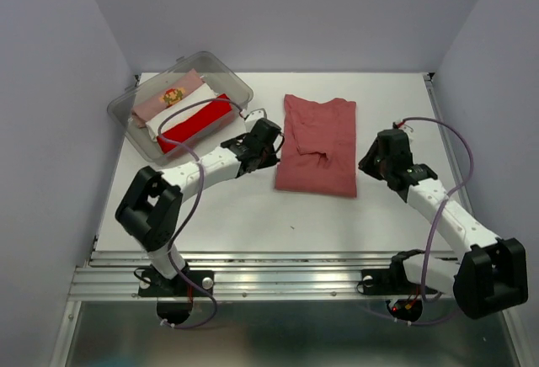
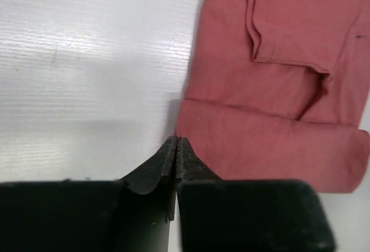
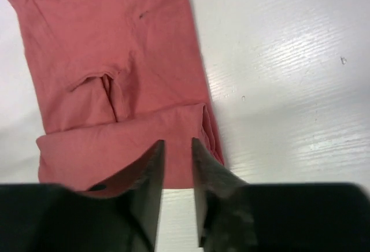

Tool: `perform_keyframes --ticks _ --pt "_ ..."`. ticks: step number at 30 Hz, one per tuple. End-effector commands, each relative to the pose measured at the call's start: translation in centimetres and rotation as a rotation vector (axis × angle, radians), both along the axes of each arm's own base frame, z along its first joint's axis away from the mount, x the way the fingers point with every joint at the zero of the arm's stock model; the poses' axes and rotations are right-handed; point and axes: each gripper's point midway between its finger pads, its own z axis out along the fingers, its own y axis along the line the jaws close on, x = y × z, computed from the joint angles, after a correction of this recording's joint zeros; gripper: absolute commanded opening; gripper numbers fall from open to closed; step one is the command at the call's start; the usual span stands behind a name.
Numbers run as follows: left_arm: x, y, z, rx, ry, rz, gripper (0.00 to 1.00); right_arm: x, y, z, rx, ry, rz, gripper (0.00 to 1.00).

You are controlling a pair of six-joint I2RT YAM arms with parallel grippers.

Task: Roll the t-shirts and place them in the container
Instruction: Roll the T-shirt to the center of the board.

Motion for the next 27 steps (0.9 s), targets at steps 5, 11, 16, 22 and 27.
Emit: perform_keyframes --ticks 5,11,16,22,27 --pt "-3.5 0.6 2.7 -0.161 -0.027 -0.025 0.55 -4.4 1.0 -2.9 0.15 0.088 0.049 0.54" --pt "-6.0 -0.5 0.6 -0.299 0.005 -0.087 0.6 -6.0 2.0 -5.2 0.235 0.104 0.073 0.58" --pt "-6.6 -1.2 -1.2 -0.337 0.034 -0.104 0.58 -6.0 2.1 -6.3 0.245 0.109 0.063 0.56" --pt "-6.4 -1.4 -3.2 -0.327 0.064 -0.093 0.54 -5.6 1.6 -7.7 0.237 0.128 0.041 0.5" --pt "-6.3 -1.7 -4.1 -0.323 0.08 -0.091 0.48 -5.2 1.2 -8.1 0.236 0.126 0.027 0.46"
